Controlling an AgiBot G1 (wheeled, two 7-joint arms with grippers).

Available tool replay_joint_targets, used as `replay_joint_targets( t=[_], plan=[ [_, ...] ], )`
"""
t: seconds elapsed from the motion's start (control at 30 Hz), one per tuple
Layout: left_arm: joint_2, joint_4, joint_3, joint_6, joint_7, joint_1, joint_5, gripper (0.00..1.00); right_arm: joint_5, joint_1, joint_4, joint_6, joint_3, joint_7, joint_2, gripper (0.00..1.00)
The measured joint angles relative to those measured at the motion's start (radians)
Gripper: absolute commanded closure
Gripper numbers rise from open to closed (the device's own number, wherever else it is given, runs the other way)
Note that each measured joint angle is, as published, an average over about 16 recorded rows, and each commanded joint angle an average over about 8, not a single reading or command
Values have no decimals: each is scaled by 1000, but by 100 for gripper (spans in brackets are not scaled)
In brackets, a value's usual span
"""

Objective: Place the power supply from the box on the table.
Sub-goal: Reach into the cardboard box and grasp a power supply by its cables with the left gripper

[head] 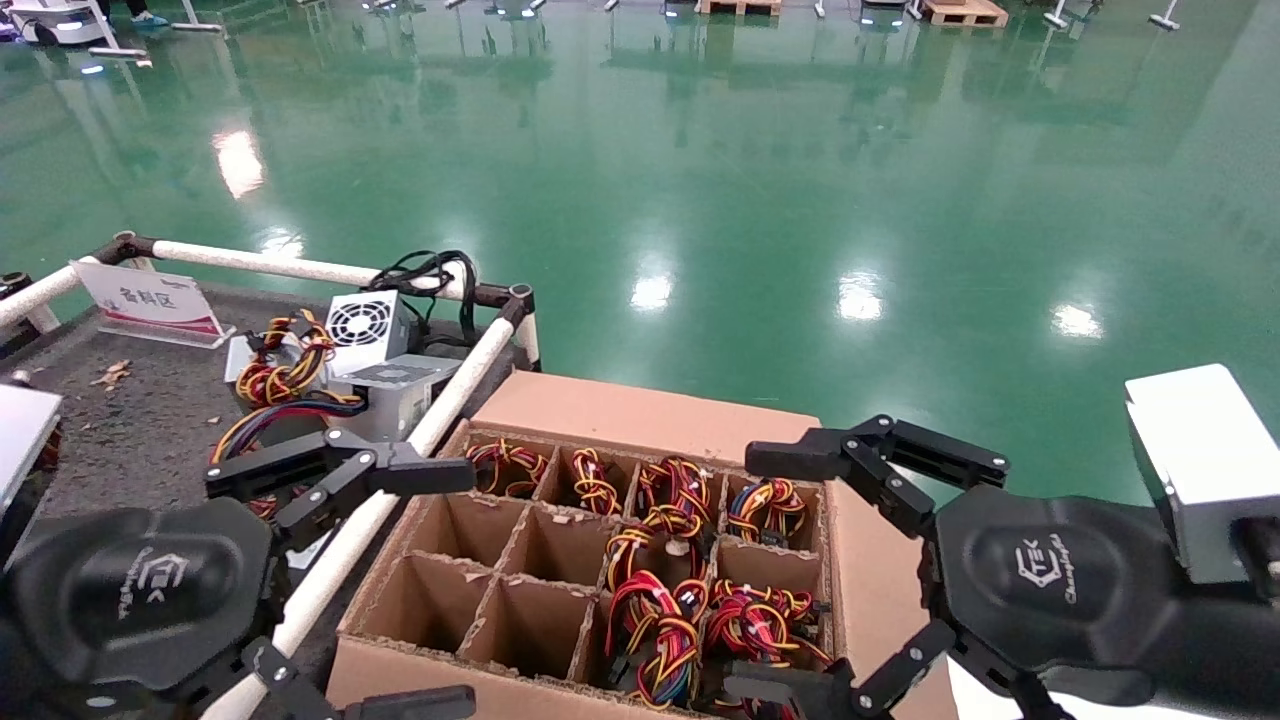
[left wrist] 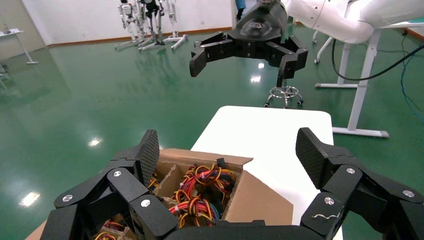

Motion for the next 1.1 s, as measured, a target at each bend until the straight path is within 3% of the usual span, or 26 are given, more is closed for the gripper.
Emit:
replay_joint_targets(
  t=[0.1, 0.43, 0.77, 0.8, 1.03, 1.07, 1.1],
  plan=[
    [0, 0, 0, 0, 0, 0, 0, 0, 4, 0, -2, 5, 0, 5, -2, 100],
    [0, 0, 0, 0, 0, 0, 0, 0, 45, 12, -34, 57, 1, 55, -21, 100],
    [0, 0, 0, 0, 0, 0, 0, 0, 89, 75, -121, 192, 14, 125, -67, 98],
    [0, 0, 0, 0, 0, 0, 0, 0, 92, 83, -132, 208, 16, 130, -72, 93],
    [0, 0, 0, 0, 0, 0, 0, 0, 104, 132, -197, 307, 30, 146, -104, 7],
    [0, 0, 0, 0, 0, 0, 0, 0, 105, 138, -205, 318, 31, 147, -107, 0],
    [0, 0, 0, 0, 0, 0, 0, 0, 106, 142, -212, 328, 33, 147, -110, 0]
  ],
)
